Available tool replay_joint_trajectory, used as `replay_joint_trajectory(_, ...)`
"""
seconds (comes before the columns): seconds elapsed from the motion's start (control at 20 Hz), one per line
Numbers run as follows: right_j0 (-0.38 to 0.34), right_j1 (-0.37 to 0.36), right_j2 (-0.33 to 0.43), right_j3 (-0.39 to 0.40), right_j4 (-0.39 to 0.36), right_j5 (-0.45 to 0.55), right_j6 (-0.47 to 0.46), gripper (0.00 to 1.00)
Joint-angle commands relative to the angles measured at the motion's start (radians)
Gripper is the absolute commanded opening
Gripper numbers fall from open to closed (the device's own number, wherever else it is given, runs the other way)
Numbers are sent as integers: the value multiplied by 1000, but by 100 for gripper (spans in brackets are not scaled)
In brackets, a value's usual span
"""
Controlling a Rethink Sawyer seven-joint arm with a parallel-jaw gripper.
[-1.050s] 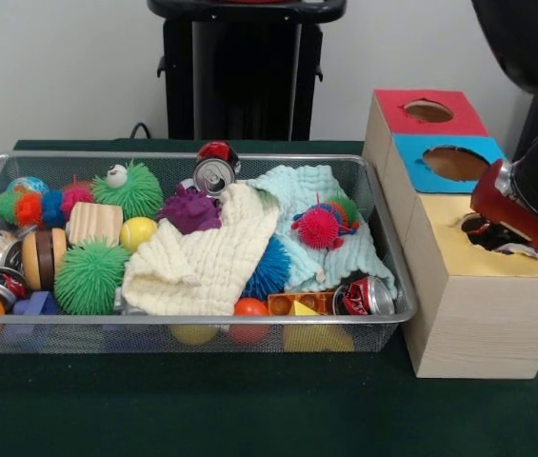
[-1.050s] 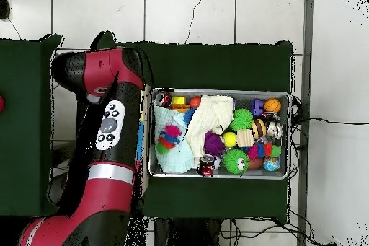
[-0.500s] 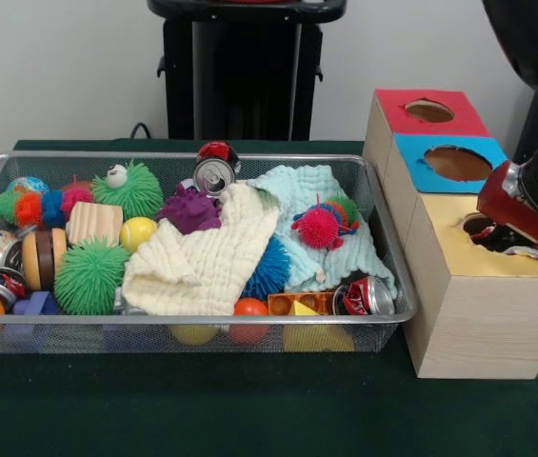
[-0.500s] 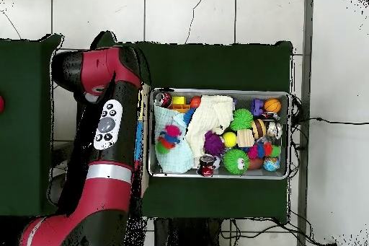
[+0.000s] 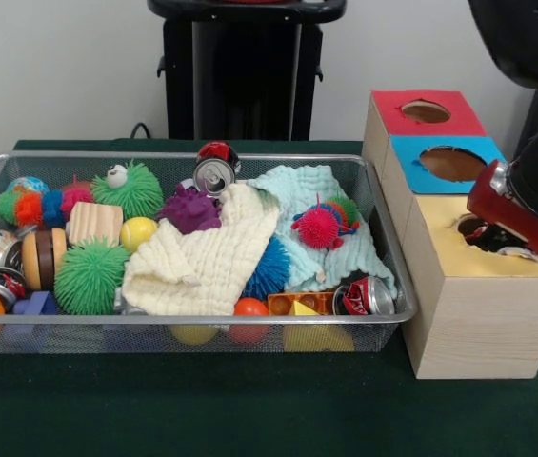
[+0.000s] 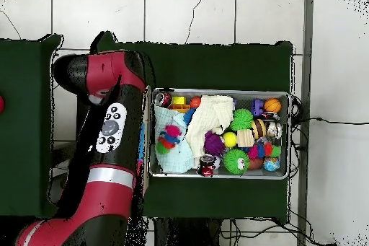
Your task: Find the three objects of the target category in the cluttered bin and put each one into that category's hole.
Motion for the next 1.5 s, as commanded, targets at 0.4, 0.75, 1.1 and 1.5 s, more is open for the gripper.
replay_joint_trajectory(0.4, -207, -168, 279, 549, -121, -500, -284, 0)
replay_joint_trajectory(0.75, -311, -179, 361, 553, -249, -401, -474, 0)
replay_joint_trajectory(1.1, -359, -156, 431, 482, -374, -135, -625, 0)
replay_joint_trajectory(1.5, -347, -113, 444, 320, -553, 349, -796, 0)
